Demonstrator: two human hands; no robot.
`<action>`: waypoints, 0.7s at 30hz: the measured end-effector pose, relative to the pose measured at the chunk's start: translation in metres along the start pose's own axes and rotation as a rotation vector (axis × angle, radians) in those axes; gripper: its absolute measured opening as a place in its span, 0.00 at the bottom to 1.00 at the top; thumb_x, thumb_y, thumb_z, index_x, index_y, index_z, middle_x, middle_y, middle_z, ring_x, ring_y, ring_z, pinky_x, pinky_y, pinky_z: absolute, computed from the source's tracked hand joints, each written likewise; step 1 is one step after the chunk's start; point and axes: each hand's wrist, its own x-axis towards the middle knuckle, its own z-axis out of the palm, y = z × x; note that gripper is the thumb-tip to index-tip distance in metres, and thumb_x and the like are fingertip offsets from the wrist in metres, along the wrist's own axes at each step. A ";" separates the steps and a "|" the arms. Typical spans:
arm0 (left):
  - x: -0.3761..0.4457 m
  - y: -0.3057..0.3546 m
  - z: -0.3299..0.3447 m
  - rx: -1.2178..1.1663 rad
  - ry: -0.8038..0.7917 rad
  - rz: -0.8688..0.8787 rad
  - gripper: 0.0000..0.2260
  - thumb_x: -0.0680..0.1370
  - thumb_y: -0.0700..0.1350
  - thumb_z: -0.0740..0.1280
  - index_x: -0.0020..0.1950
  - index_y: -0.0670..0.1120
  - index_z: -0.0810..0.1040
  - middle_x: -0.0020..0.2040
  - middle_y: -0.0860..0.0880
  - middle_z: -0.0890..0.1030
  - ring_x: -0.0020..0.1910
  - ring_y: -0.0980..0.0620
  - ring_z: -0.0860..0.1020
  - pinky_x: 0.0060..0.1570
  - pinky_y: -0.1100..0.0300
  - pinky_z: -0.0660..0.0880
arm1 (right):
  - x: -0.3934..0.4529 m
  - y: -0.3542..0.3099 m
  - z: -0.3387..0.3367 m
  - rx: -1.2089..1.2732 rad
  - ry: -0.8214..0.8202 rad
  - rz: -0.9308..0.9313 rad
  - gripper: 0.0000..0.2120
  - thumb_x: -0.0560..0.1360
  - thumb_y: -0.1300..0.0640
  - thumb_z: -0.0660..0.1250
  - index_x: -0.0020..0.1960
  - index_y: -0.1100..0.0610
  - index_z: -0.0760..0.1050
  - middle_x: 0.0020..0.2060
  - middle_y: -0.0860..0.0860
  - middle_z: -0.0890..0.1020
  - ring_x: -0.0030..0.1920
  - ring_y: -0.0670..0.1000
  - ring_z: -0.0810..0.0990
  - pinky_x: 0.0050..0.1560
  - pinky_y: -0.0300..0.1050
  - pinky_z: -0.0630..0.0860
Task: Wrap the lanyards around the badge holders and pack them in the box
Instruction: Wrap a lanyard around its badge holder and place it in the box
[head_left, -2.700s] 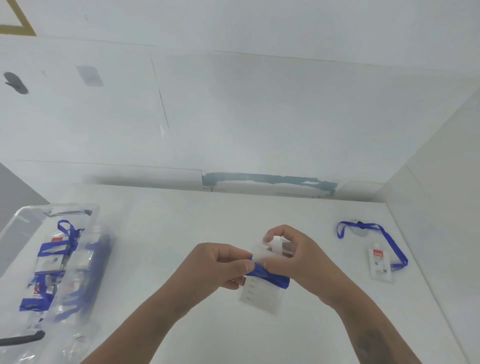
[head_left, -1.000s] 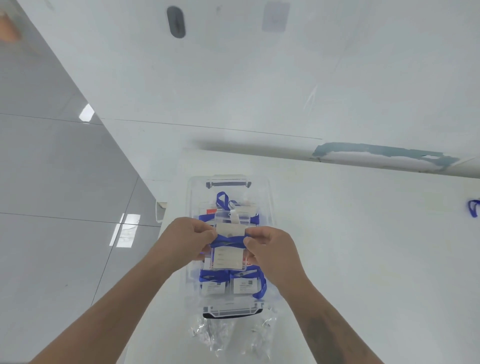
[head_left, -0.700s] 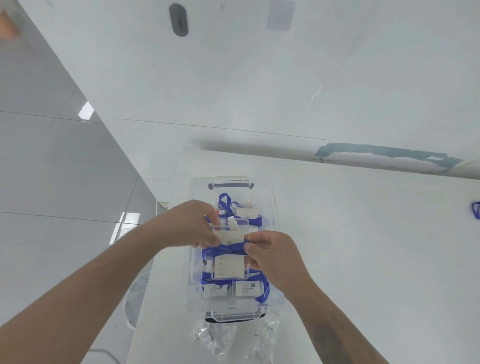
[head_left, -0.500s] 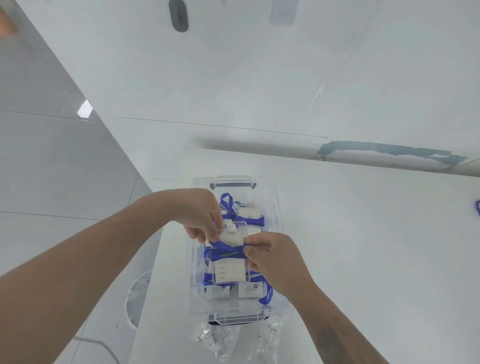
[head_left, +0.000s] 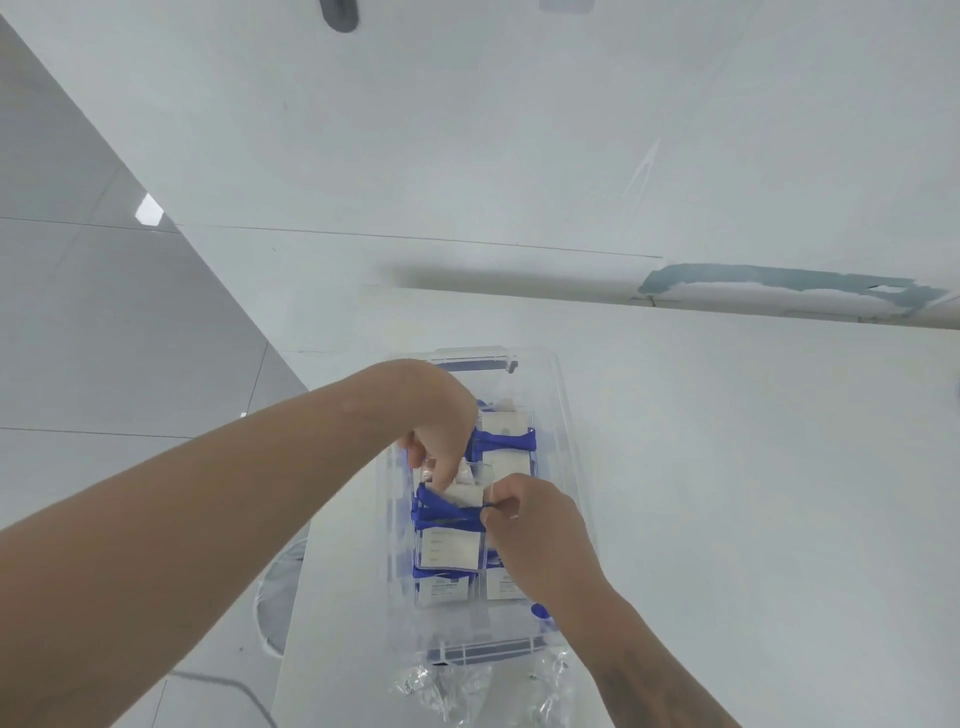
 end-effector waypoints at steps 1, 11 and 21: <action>0.004 0.003 0.000 0.046 -0.015 -0.010 0.07 0.71 0.50 0.74 0.40 0.49 0.79 0.36 0.53 0.82 0.40 0.52 0.81 0.52 0.56 0.79 | 0.002 0.000 0.003 0.006 -0.011 0.019 0.07 0.78 0.58 0.62 0.52 0.49 0.77 0.45 0.46 0.83 0.46 0.48 0.81 0.46 0.41 0.77; 0.034 0.021 0.034 0.214 -0.121 -0.026 0.12 0.76 0.48 0.71 0.57 0.44 0.82 0.44 0.52 0.80 0.45 0.52 0.77 0.52 0.58 0.75 | 0.032 0.019 0.031 -0.245 -0.154 0.103 0.10 0.76 0.61 0.62 0.49 0.55 0.81 0.44 0.51 0.85 0.45 0.52 0.82 0.42 0.43 0.79; 0.044 0.023 0.065 0.279 0.150 -0.042 0.14 0.76 0.44 0.69 0.62 0.47 0.75 0.47 0.51 0.77 0.52 0.48 0.75 0.46 0.57 0.67 | 0.046 0.018 0.047 -0.494 -0.247 0.121 0.13 0.78 0.59 0.66 0.62 0.57 0.76 0.58 0.54 0.81 0.58 0.55 0.80 0.58 0.48 0.77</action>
